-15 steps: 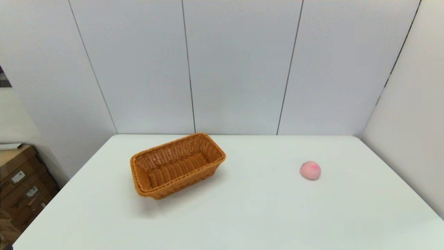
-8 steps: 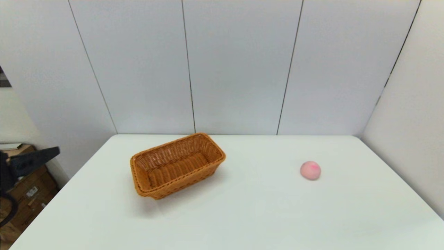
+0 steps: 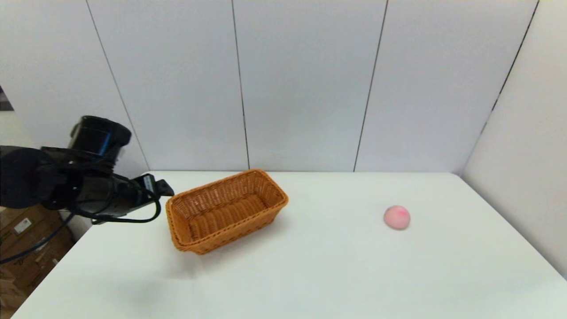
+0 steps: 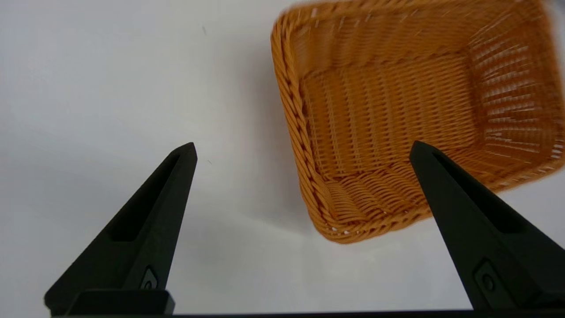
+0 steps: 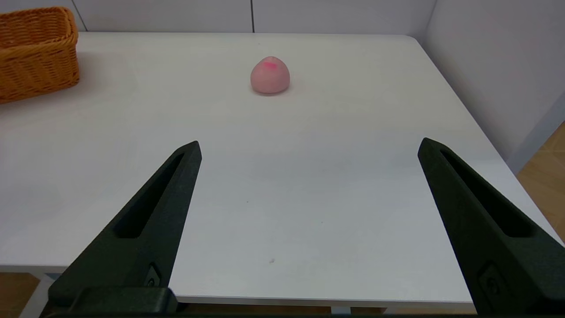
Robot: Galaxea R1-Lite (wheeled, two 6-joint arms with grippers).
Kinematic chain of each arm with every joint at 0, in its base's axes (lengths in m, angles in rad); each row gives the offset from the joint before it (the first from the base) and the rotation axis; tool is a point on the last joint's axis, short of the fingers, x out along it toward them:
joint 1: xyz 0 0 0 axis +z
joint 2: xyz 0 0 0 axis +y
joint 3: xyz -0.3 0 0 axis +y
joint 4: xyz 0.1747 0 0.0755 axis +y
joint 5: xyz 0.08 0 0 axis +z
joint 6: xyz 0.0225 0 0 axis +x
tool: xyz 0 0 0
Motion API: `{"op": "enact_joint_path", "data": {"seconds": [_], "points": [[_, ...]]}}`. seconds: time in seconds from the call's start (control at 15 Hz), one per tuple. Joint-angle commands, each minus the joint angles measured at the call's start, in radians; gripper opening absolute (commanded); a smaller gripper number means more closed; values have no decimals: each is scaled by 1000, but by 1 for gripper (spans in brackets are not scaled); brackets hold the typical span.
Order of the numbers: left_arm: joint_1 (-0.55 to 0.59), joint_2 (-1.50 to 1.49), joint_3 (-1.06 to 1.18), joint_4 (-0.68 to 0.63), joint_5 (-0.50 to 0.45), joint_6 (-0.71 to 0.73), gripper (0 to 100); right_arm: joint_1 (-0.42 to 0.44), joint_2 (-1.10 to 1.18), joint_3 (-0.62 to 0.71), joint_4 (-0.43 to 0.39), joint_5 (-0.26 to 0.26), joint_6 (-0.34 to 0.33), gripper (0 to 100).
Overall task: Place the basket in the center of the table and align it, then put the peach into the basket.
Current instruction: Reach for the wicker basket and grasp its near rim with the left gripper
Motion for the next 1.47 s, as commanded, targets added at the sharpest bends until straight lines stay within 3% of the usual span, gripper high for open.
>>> {"op": "enact_joint_path", "data": {"seconds": [0.07,0.6,0.67,1.07,1.33,1.47], "points": [[-32,293,-126,92,3,-138,100,0,0,-1,1,1,0,100],[10,472,-224,144,-72,-166,100,0,0,-1,1,1,0,100],[21,489,-237,164,-94,-166,0,0,0,-1,1,-1,0,100],[42,484,-255,175,-158,-166,0,0,1,-1,1,1,-2,100],[45,469,-266,185,-250,-168,0,0,1,-1,1,1,-2,100],[54,448,-264,193,-342,-177,0,0,1,-1,1,1,-2,100]]}}
